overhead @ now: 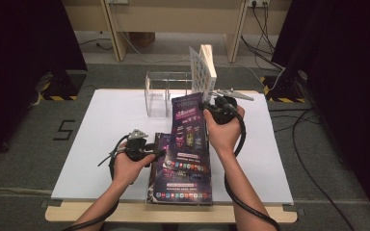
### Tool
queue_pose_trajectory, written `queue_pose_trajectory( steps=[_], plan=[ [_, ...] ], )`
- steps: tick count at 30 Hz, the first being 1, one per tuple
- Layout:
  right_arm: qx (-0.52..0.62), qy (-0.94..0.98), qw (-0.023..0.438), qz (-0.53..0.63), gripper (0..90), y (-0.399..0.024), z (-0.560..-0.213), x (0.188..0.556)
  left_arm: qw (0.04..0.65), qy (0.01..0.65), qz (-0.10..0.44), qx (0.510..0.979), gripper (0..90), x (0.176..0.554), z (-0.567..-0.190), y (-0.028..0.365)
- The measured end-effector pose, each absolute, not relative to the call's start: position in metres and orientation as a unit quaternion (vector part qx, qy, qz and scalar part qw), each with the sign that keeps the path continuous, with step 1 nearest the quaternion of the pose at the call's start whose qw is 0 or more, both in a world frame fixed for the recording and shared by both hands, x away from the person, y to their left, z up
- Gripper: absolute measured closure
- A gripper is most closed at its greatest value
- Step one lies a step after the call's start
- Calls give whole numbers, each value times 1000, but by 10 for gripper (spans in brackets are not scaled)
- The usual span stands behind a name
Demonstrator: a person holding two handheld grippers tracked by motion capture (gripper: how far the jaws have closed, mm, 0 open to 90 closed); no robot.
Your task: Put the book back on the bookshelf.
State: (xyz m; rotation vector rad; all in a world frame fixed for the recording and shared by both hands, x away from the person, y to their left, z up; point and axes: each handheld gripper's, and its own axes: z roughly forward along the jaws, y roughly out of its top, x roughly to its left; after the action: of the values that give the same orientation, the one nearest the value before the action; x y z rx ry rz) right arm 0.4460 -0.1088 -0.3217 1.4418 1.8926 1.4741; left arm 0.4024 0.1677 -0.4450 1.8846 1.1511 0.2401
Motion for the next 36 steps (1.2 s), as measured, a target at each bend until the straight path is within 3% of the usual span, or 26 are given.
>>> queue_pose_trajectory(
  steps=[36],
  plan=[
    [499, 645, 212, 538, 846, -98, -299, 458, 452, 465, 99, 755, 440, 404, -438, 169]
  ],
)
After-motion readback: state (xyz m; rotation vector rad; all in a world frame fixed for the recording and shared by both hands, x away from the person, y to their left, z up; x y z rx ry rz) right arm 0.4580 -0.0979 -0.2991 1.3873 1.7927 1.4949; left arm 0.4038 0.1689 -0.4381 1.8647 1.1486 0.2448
